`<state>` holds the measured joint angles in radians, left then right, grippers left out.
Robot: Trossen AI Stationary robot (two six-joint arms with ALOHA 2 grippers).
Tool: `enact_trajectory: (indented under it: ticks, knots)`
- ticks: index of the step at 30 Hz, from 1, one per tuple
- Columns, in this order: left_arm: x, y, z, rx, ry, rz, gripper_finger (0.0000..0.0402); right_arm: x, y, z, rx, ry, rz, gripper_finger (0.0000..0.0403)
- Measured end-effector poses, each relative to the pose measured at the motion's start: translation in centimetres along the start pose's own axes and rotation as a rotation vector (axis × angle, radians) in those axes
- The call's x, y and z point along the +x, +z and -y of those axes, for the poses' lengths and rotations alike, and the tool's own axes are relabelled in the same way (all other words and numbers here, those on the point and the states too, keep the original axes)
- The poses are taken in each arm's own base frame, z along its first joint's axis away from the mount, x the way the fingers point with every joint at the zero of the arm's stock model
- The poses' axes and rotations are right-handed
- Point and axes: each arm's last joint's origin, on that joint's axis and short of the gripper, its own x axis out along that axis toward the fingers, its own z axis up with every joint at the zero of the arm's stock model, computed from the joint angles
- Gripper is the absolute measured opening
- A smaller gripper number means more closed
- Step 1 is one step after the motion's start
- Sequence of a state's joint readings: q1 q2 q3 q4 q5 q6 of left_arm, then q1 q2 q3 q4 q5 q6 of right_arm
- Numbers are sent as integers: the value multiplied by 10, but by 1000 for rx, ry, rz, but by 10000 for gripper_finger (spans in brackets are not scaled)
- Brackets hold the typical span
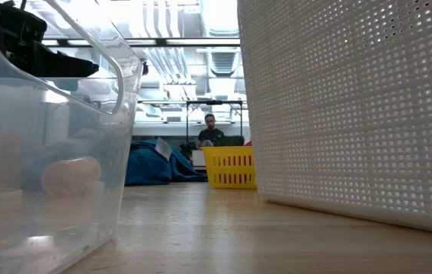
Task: Pick & place medical supplies in basket/bin
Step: Put the light blue bandage into the yellow bin
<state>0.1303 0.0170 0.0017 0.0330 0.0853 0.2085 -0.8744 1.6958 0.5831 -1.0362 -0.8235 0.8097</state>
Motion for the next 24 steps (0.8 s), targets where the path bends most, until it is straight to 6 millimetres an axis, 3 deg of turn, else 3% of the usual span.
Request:
enact_trajectory:
  ticks: [13,24]
  knots:
    - [0,0,0,0,-1,1,118,0,0,-2,-17,37,-18,206]
    - [0,0,0,0,0,0,118,-1,0,-3,-15,41,-21,190]
